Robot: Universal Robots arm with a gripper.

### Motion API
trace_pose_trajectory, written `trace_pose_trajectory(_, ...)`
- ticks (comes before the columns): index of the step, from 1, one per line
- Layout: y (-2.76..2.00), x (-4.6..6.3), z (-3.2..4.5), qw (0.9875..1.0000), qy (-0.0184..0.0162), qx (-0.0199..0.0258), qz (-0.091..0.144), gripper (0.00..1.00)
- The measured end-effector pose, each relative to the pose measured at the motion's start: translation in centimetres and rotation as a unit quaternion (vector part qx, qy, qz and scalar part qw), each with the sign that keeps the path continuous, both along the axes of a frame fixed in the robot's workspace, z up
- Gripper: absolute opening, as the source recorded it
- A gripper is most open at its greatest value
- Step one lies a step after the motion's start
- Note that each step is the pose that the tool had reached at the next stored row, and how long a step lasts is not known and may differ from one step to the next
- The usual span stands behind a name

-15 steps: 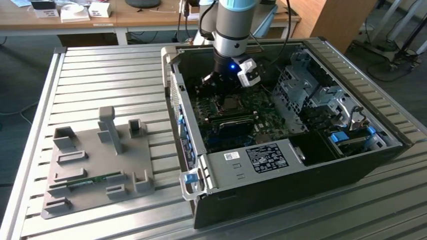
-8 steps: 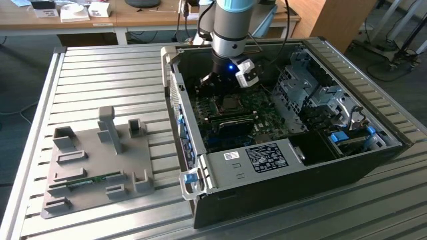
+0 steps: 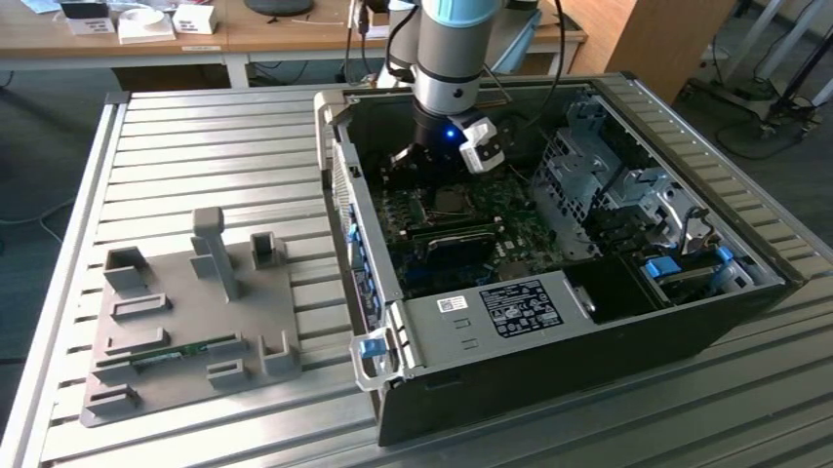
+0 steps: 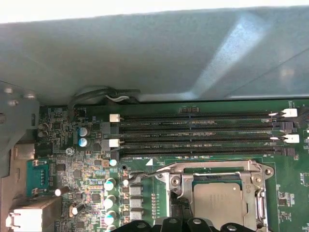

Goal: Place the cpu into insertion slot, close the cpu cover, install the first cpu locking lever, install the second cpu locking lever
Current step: 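Close the cpu cover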

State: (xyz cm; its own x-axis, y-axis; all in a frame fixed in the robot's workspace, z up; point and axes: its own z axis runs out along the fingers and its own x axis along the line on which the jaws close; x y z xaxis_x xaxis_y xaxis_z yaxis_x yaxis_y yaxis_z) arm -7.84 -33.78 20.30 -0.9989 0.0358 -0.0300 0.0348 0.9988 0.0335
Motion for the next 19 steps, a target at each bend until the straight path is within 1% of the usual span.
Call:
trace_pose_trajectory(2, 0.00, 0.00, -0.02, 1.0000, 0.0000, 0.0000, 0.000, 0.11)
trace_pose_trajectory(12, -0.01, -0.01, -0.59, 1.0000, 0.0002, -0.0001, 0.000, 0.11)
trace_pose_trajectory(19, -0.01, -0.01, -0.62, 1.0000, 0.0001, 0.0002, 0.000, 0.11)
